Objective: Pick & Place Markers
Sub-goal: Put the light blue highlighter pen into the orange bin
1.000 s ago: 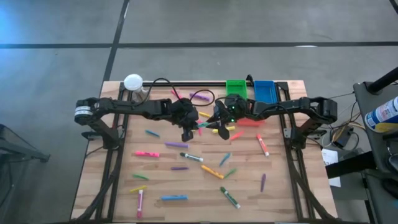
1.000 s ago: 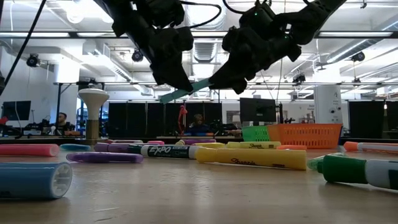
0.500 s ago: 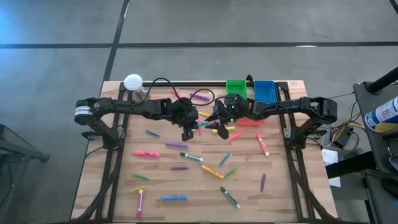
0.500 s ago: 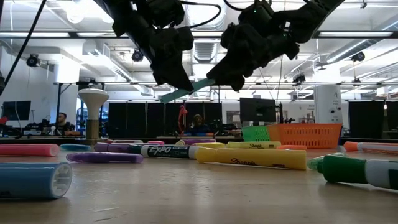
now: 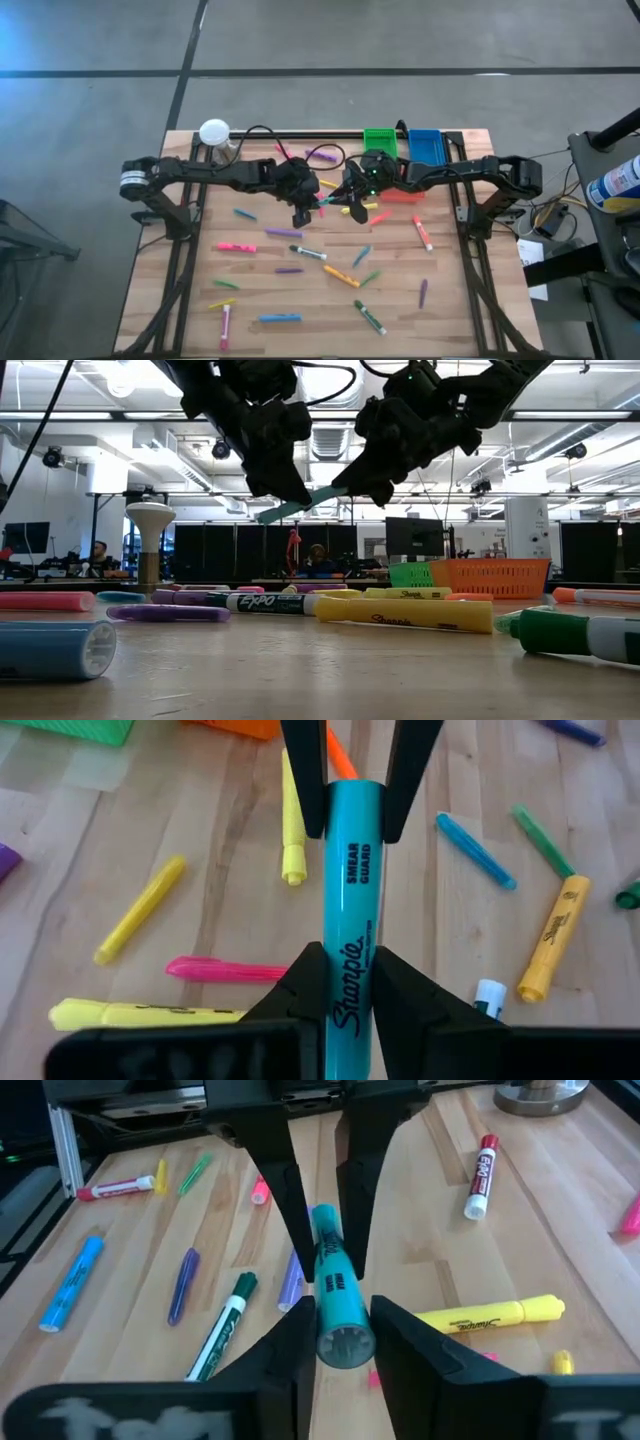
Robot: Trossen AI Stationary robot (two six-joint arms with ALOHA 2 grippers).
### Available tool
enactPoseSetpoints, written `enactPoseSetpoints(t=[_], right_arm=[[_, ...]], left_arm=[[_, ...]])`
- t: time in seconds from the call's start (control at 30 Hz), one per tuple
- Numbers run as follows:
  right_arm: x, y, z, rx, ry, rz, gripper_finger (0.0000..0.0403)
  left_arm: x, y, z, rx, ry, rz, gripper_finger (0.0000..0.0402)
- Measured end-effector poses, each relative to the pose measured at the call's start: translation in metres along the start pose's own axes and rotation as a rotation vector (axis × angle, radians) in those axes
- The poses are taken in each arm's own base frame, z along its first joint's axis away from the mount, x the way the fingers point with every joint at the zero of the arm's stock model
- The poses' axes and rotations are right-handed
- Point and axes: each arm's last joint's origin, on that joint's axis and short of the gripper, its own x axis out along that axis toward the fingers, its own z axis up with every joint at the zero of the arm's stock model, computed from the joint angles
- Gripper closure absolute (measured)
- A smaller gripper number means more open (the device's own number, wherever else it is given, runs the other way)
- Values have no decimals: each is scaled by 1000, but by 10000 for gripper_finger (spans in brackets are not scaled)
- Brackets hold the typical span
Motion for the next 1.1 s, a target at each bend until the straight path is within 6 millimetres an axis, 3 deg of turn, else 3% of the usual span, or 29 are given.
enactPoseSetpoints(t=[0.17,0.33,0.53,0.77,1.03,1.1], right_arm=[[-15,2,4,-18,16,-11,326],[-48,8,12,-29,47,-56,326],[-101,20,3,-32,219,-235,326],[-152,20,-30,66,284,-393,325],[-182,8,-63,208,257,-524,326],[-184,4,-62,221,240,-539,326]], left_arm=[[-7,0,4,-19,-36,2,279],[-16,3,4,-19,-58,8,240],[-13,5,-4,-17,-107,9,236],[-2,7,-19,-24,-217,-48,235],[-12,5,-24,-20,-270,-57,234],[-16,5,-24,-18,-281,-58,234]])
